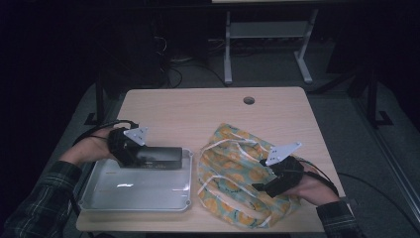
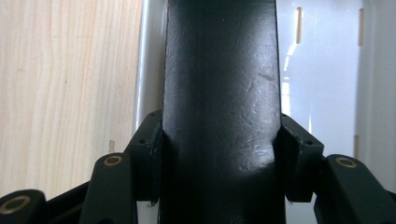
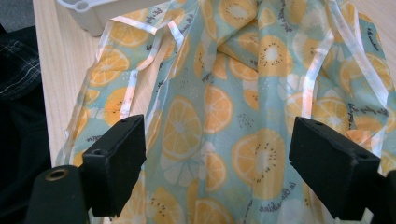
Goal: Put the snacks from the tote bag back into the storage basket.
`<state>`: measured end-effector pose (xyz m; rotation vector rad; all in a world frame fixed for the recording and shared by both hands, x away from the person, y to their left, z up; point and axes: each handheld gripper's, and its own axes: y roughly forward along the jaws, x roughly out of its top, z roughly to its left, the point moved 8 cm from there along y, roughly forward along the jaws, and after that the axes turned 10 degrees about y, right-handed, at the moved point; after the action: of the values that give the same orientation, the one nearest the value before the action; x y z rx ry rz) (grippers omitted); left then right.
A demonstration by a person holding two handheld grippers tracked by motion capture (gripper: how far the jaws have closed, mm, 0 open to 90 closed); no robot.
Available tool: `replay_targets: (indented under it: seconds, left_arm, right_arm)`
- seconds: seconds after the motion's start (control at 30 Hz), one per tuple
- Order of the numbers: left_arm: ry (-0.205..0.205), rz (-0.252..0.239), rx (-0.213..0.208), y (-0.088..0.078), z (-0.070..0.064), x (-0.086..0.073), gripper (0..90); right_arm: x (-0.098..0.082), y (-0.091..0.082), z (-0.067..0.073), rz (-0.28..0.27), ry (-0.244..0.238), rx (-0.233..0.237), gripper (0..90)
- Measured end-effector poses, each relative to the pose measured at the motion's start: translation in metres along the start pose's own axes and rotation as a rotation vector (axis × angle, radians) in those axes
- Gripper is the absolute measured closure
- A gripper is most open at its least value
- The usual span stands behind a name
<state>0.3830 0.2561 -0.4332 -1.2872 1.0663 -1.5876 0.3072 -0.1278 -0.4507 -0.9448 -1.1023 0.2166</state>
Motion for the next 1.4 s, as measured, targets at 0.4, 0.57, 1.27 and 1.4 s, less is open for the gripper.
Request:
replay_targets:
  seconds: [0.4,0.57,1.27,1.4]
  left_arm:
    - [-0.004,0.008,0.0,0.019,0.01,-0.006,42.8]
    - [0.001,0.033,0.005,0.026,0.013,-0.009,42.7]
    - [-0.02,0.052,-0.003,0.04,0.02,-0.018,41.4]
    - [-0.029,0.074,-0.002,0.043,0.02,-0.021,40.4]
  right_arm:
    - [-0.001,0.001,-0.001,0.007,0.001,-0.002,18.4]
    - [-0.002,0.003,-0.001,0.016,-0.006,-0.003,18.4]
    - [-0.004,0.004,-0.002,0.026,-0.007,-0.009,18.4]
    - [-0.004,0.004,-0.003,0.027,-0.009,-0.009,18.4]
